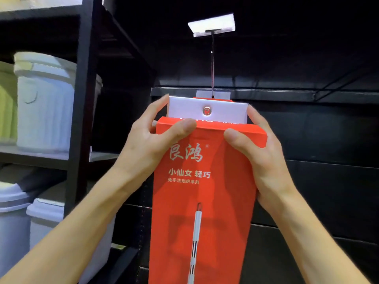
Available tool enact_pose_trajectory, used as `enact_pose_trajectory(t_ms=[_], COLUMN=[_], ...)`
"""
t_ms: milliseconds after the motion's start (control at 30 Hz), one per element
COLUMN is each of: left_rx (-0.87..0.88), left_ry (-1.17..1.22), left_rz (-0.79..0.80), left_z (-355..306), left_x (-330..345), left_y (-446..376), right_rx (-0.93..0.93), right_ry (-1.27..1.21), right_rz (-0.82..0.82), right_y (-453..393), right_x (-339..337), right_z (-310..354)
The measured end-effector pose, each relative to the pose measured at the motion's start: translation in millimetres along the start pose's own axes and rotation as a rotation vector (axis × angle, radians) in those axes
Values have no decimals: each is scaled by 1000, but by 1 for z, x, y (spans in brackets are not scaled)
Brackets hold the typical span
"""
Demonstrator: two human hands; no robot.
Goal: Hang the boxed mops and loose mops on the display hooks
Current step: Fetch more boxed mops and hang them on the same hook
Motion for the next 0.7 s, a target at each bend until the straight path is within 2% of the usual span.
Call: enact_pose_trajectory(t_ms=[267, 700], left_rx=[95, 218], left_ry=[118, 33], left_rz=[114, 182], left_z=[-1, -27], left_x=[-5, 12], left_y=[-78, -154], right_rx=[-89, -170], right_ry=[149, 238], right_rz=[15, 74], right_y=[-56, -126], right_x=[12, 1], right_z=[-11, -14])
Point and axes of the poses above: each hand's wrist, its own y-axis away from the middle knuckle, its own x-axis out of the palm, z = x × y, the point moved 10 cm from there along -y, towards the middle knuckle, and after that the axes turned 14 degrees about -x, right-handed, at the moved point
